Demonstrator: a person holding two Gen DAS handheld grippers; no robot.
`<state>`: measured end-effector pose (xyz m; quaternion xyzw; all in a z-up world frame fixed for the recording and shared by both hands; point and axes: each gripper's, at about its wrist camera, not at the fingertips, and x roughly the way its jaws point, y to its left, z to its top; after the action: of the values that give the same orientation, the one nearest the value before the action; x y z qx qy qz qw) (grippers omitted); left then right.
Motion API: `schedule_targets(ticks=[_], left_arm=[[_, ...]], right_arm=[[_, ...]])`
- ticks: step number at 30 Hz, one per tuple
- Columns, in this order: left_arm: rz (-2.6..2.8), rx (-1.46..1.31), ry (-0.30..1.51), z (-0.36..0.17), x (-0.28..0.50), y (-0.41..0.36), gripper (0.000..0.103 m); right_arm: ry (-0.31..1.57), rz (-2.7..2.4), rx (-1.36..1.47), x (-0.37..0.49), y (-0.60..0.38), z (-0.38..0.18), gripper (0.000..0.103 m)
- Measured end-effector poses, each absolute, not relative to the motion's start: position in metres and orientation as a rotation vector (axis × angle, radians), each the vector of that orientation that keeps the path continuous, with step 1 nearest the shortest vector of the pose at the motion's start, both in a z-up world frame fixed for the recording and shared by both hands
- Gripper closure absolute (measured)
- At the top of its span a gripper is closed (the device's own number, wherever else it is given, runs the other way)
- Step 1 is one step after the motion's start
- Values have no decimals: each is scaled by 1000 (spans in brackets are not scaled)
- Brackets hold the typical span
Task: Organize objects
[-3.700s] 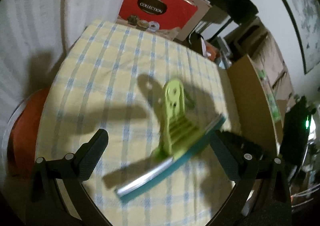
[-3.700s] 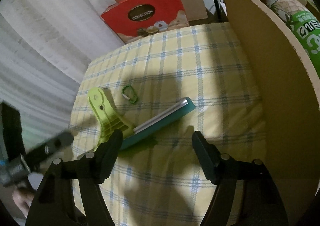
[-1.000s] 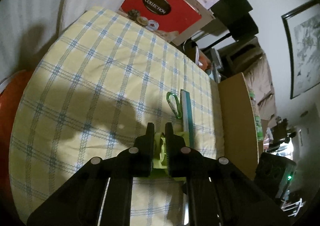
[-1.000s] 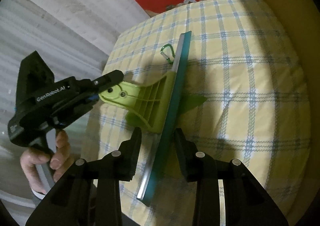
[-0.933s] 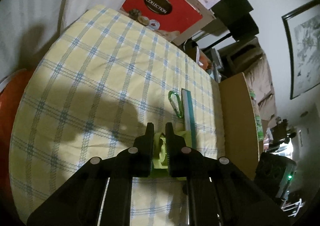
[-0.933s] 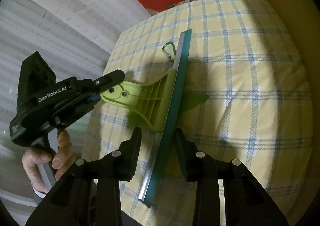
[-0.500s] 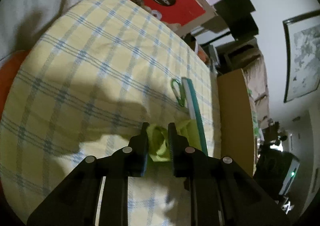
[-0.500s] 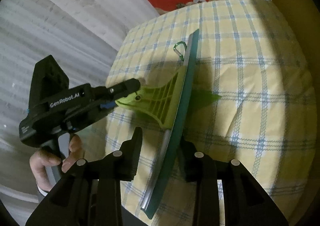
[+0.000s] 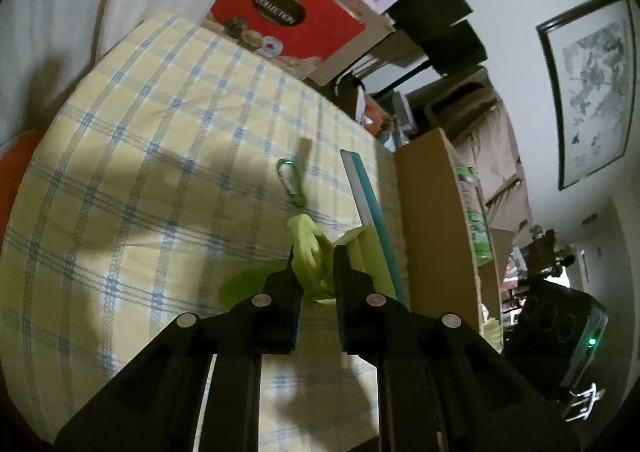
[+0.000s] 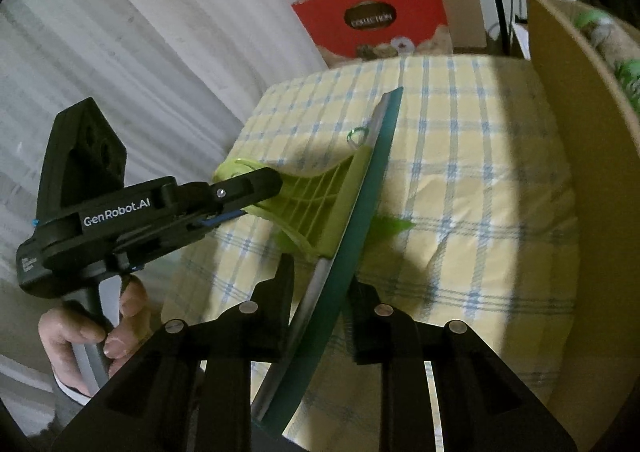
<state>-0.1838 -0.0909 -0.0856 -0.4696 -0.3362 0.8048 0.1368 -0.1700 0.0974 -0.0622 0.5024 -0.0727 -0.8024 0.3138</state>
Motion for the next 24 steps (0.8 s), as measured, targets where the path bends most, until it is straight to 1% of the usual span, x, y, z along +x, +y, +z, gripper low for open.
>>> schedule_targets(ticks=[9, 13, 18, 24], left_arm=[[2329, -1283, -924, -45, -180, -57, 90], [2305, -1253, -904, -28, -181, -32, 90], [2288, -1234, -820, -8, -185, 10, 90], [2241, -1241, -760, 4, -196, 61, 90]], right_arm=[[-152, -2175, 1247, -161, 124, -27, 81], [-145, -2211, 1226, -160, 146, -9, 81], [-152, -2256, 1211, -156, 184, 10, 81], [-160, -2320, 1215, -155, 230, 26, 81]])
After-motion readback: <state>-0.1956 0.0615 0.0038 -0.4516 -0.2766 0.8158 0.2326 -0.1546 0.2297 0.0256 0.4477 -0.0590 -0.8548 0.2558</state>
